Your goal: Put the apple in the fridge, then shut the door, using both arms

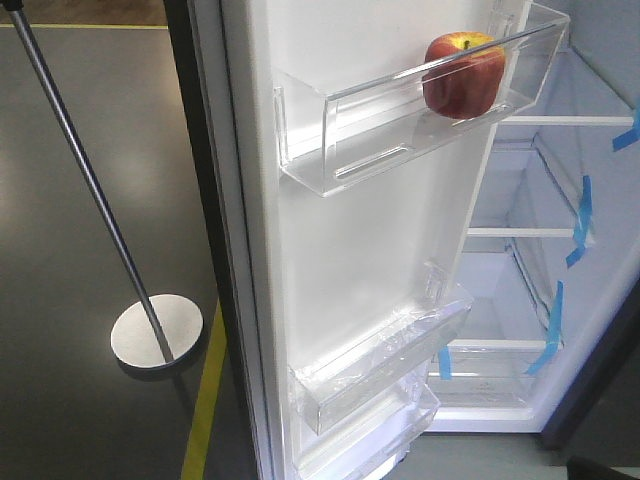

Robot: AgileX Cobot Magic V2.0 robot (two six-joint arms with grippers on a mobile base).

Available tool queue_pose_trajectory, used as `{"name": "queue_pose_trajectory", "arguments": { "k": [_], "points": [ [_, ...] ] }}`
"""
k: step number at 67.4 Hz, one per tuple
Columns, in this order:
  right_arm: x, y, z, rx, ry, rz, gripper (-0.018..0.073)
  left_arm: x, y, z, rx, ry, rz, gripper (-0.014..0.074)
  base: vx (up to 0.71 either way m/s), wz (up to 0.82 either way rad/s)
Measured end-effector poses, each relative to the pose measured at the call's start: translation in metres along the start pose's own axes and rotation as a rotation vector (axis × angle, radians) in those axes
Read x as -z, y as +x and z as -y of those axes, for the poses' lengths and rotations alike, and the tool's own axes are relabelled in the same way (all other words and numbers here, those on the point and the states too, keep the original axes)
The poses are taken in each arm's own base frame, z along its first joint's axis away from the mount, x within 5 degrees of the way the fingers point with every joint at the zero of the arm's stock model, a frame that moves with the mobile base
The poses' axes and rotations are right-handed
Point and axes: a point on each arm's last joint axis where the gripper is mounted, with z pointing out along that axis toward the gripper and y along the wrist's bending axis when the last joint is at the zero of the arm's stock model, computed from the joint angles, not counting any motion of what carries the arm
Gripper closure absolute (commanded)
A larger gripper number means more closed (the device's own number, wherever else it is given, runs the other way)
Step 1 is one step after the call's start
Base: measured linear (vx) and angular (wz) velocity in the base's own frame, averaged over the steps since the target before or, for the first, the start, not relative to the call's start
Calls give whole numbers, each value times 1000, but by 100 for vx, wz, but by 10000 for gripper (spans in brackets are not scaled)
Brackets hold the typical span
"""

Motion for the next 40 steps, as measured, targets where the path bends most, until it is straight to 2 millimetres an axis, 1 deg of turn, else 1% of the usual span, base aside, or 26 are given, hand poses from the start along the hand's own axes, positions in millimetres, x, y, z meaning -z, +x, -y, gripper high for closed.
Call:
{"name": "queue_pose_trajectory", "arguments": {
  "k": [15,30,37,40],
  "points": [
    [0,0,0,0,0,-1,-28,0,-1,0,13,0,14,603,0,0],
    [0,1,0,0,-1,-13,-28,0,-7,0,218,6,75,603,0,0],
    [0,1,0,0,-1,-13,-28,-3,-9,0,246,3,42,603,0,0],
    [0,1,0,0,-1,-13,-28,-5,-16,0,248,3,34,603,0,0]
  ]
}}
